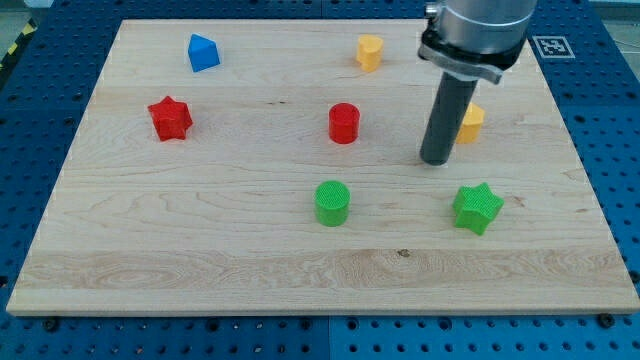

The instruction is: Move the green star to the bottom right of the board

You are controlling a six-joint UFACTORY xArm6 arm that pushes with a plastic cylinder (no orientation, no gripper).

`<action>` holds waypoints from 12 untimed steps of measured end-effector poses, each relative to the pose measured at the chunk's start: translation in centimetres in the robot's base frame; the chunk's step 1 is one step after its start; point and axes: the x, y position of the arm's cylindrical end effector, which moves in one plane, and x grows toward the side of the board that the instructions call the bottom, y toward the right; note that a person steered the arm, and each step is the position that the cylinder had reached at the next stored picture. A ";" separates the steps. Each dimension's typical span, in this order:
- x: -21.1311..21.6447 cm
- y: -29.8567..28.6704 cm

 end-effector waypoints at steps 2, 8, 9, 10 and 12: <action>3.3 -0.9; 6.9 1.7; 7.0 2.9; 7.0 3.2; 7.2 3.3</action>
